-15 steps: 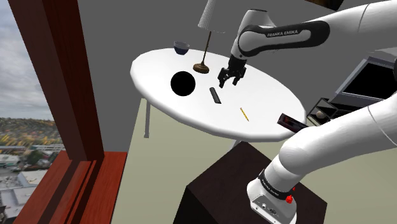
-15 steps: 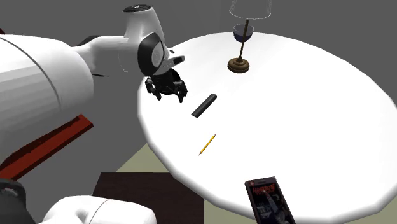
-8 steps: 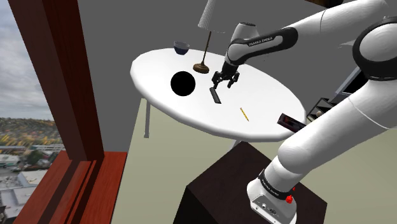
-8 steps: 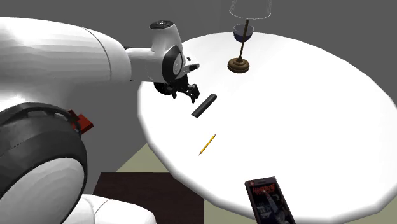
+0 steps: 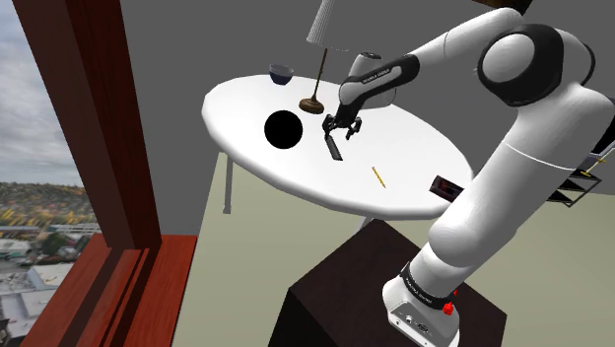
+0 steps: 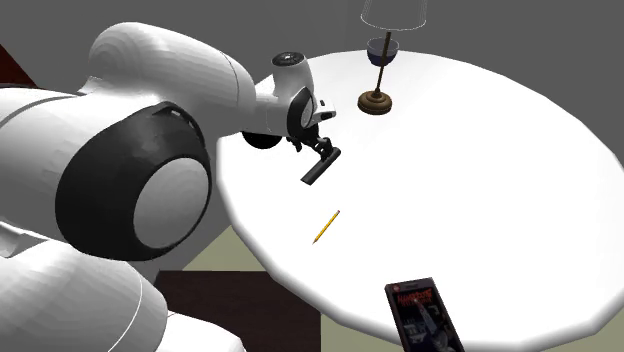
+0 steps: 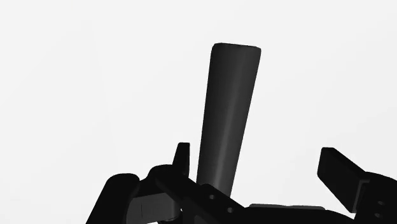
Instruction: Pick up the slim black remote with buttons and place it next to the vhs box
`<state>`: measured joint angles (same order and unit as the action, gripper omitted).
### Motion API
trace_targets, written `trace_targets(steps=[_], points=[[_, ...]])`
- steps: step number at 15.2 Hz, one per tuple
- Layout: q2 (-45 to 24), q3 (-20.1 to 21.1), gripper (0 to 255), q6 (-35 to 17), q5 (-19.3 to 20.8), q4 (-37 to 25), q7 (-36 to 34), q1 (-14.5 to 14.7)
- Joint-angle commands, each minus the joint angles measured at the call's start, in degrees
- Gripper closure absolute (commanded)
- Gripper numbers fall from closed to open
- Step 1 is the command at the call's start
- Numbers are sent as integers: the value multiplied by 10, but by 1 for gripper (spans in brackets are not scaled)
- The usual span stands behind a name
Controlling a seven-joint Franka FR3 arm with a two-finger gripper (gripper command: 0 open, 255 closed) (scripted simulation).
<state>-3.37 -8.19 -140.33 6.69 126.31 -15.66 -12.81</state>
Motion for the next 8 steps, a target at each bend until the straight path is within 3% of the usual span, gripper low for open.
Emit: trace_targets(steps=[1, 8], points=[[-42, -7, 0, -25, -8, -25, -9, -8], [-102, -11, 0, -68, -19, -46, -12, -17]])
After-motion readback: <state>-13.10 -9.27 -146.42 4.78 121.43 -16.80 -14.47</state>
